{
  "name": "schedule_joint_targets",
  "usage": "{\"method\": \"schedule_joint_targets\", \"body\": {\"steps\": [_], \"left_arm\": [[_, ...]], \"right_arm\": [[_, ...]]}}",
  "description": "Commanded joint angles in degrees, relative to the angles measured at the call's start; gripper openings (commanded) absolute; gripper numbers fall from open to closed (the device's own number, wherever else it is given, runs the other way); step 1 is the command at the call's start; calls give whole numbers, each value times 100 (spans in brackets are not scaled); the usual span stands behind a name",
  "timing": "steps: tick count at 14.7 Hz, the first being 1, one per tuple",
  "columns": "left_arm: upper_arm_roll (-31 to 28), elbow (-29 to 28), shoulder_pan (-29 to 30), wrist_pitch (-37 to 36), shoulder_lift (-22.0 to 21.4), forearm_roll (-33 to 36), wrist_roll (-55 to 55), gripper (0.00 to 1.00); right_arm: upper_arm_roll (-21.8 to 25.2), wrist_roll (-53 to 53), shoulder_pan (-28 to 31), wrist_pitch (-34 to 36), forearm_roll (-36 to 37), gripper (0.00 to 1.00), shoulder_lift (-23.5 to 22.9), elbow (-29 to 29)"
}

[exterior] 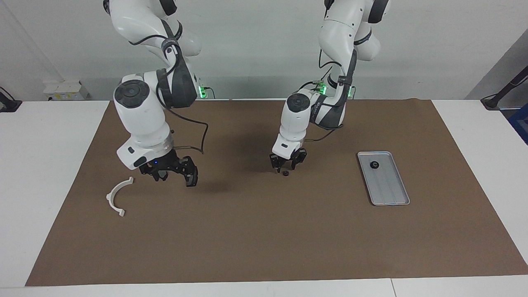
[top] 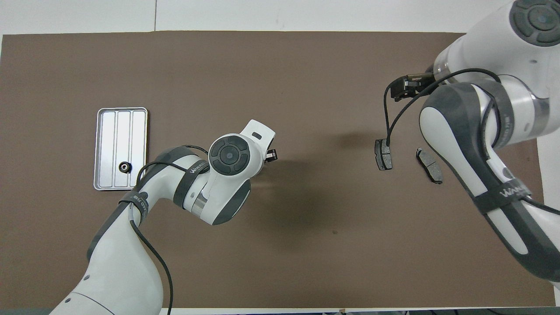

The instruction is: Pick bearing gear from pile to tray

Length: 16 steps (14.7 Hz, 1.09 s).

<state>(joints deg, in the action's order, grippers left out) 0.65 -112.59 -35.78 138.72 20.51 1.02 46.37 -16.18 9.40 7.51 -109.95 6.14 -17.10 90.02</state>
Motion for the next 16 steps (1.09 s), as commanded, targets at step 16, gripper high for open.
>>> {"method": "schedule_joint_targets", "body": {"steps": [16], "left_arm": [[-135,1011,2547,-2411,-768,48,-3535,0]], "right_arm": [[837,-615,-488,1906,-535,100,1921,535]]}}
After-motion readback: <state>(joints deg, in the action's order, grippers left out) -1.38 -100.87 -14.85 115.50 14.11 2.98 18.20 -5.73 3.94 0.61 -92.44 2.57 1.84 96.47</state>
